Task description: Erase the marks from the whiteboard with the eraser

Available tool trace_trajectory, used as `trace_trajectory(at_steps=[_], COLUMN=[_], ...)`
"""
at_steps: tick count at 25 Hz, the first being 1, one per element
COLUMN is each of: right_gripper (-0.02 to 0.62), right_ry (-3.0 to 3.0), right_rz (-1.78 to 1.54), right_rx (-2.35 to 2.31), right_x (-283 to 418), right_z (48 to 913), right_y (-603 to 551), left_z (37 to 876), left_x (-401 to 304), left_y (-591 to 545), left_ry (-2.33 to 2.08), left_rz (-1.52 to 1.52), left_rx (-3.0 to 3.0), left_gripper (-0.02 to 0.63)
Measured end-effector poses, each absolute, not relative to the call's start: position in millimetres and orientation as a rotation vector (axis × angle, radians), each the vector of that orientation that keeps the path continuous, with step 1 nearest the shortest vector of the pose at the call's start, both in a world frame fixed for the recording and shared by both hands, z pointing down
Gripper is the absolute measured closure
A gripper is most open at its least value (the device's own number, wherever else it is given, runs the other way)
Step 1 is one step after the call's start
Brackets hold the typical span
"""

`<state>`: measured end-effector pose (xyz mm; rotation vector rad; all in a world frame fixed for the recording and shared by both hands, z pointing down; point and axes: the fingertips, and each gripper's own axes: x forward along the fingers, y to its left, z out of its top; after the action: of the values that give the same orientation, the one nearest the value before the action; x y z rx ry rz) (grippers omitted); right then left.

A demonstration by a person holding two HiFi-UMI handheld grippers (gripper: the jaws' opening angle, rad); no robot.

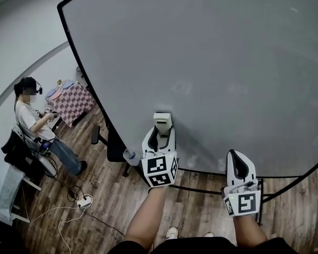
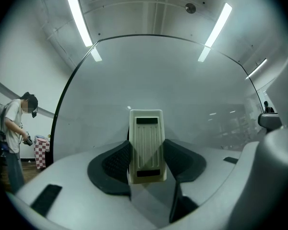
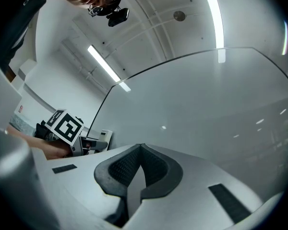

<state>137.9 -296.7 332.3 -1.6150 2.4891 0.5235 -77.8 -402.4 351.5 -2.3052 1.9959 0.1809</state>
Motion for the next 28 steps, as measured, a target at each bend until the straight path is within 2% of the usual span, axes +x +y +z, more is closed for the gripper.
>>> trace_trajectory(at_steps=[20, 28], right_gripper=[0.577, 0.577], right_ry=[2.392, 2.373], right_rz=[0.553, 0.554], right_rx=[-1.696, -1.724], right_x=[170, 176], right_z=[323, 322], right_y=[-283, -275], left_z=[348, 347], left_x=[43, 66], left_y=[-387, -376], left_ry=[1.616, 1.527], left_rz=[0.066, 0.061], left_rx=[-2.469, -2.529], left_gripper=[0.371, 0.371])
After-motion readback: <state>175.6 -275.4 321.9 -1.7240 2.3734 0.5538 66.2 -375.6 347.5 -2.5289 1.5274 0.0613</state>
